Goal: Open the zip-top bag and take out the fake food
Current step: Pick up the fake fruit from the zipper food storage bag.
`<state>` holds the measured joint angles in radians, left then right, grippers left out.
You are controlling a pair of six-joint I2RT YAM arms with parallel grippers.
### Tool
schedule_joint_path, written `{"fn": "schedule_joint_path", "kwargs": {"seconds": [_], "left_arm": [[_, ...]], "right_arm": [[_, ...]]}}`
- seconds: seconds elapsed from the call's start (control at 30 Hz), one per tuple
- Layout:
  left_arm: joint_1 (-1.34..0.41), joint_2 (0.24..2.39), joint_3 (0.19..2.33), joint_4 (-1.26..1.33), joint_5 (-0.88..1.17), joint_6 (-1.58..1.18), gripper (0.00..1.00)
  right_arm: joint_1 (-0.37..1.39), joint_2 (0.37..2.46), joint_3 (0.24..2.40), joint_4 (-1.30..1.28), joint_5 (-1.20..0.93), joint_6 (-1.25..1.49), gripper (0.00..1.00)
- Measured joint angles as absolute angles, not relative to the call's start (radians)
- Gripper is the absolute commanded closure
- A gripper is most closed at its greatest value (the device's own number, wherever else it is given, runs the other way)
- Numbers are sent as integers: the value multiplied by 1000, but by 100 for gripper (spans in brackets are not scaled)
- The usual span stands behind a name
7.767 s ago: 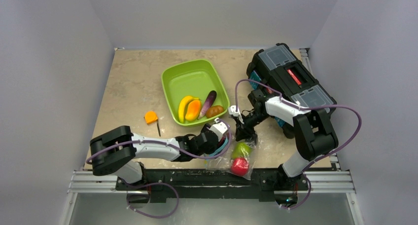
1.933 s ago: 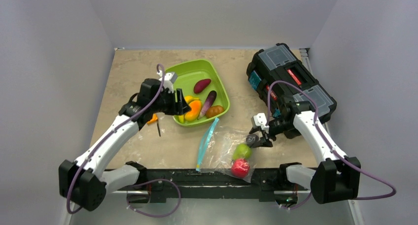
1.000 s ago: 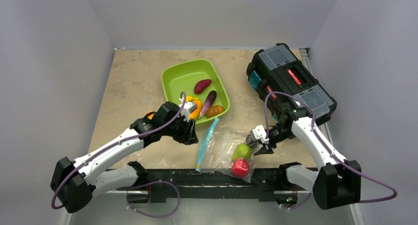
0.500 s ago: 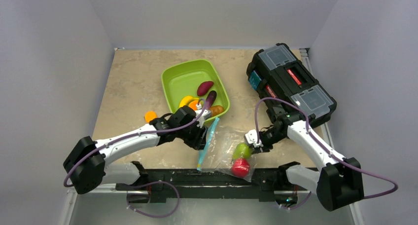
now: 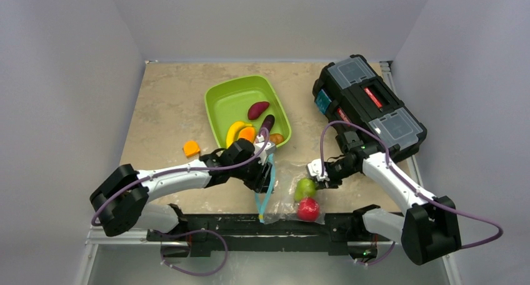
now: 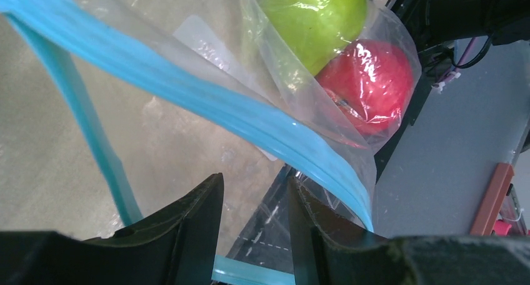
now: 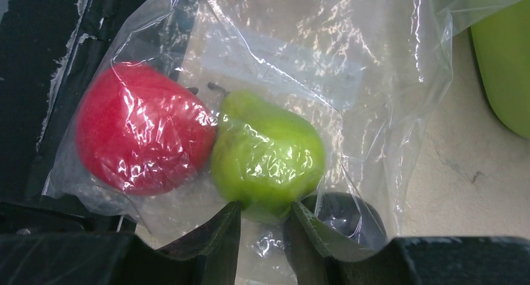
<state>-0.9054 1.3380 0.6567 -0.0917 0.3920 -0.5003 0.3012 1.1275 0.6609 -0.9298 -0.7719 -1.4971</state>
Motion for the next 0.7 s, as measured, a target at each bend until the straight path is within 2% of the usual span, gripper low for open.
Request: {"fn": "schedule_joint_path", "kwargs": {"seconds": [0.33,0.7], "left_arm": [[-948,1380,654,38,403,-514,53],[-1032,1443,654,125,322,-452,47]], "right_arm": [[308,1176,661,-841,-776,-1414,69],[308,1206,662,-804,-807,-1341,73]]}}
